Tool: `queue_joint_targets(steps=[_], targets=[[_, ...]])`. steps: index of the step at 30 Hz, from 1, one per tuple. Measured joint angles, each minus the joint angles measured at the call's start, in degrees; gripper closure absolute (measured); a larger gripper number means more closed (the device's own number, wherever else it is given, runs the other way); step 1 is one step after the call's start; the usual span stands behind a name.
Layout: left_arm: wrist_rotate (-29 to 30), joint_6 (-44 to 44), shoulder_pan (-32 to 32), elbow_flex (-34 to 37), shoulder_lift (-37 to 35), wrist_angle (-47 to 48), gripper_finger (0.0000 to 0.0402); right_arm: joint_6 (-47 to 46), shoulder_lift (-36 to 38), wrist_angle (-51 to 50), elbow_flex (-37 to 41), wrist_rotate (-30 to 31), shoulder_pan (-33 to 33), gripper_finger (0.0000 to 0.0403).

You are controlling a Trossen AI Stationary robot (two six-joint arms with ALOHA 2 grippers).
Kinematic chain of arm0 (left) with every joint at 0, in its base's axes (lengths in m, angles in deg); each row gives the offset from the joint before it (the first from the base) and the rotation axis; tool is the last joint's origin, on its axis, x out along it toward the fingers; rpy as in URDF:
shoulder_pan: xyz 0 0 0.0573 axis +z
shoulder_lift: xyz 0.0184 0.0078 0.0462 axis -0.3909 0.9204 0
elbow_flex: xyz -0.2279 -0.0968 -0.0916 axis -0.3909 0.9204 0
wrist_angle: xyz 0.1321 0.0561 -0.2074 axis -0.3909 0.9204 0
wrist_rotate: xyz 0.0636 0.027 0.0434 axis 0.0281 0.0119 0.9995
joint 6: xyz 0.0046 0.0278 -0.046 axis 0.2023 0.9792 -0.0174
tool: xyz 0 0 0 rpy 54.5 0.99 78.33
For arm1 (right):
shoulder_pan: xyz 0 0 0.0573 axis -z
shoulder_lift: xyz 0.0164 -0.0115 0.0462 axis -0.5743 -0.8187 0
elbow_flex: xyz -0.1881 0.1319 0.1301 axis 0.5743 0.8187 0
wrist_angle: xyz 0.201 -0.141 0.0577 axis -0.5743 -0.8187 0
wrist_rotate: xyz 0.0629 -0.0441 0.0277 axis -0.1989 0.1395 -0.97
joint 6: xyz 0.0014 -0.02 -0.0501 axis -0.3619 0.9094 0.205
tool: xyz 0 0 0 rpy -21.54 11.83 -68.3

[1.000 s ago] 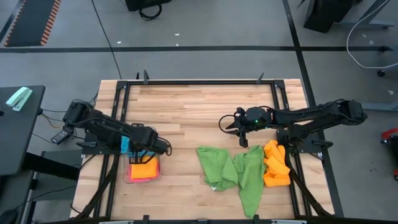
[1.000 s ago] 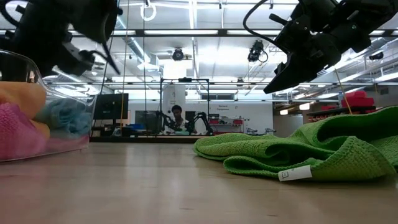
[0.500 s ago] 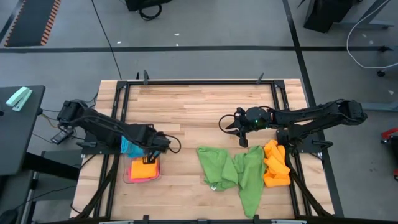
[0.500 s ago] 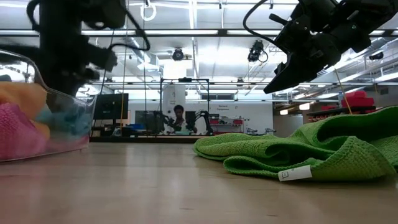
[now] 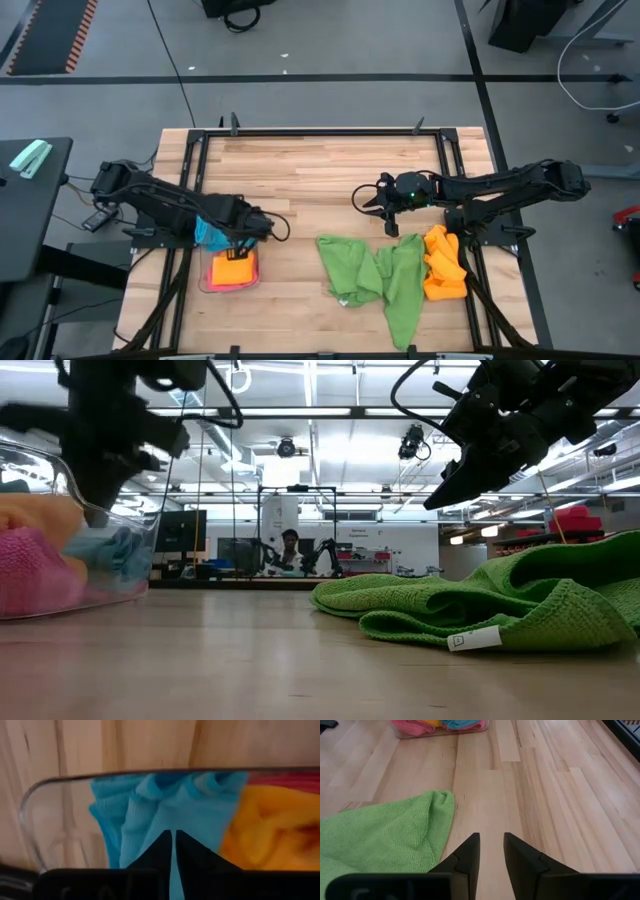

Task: Fold microfiber towels
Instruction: Adjust the blue microfiber cloth

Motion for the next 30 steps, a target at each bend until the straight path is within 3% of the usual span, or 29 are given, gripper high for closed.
queue_joint_targets(steps=[5, 9, 14, 21, 30], targets=[[-7.7, -1.6, 0.6, -4.6, 0.0, 11.7, 0.0379, -0.2, 0.0, 0.0, 0.0, 0.0, 0.0, 0.0307], [-8.8, -2.6, 0.5, -2.1, 0.0, 14.7, 0.0390, -0.2, 0.0, 0.0, 0.0, 0.0, 0.0, 0.0307], [-9.3, -2.7, 0.6, 5.3, 0.2, 12.0, 0.0392, -0.2, 0.0, 0.0, 0.0, 0.0, 0.0, 0.0307], [-8.0, -2.8, 0.6, 14.0, 0.2, -0.2, 0.0379, -0.3, 0.0, 0.3, 0.0, 0.0, 0.0, 0.0307], [-7.5, -4.2, 0.6, 14.0, 0.2, 1.2, 0.0393, -0.4, 0.0, 0.4, 0.0, 0.0, 0.0, 0.0307]])
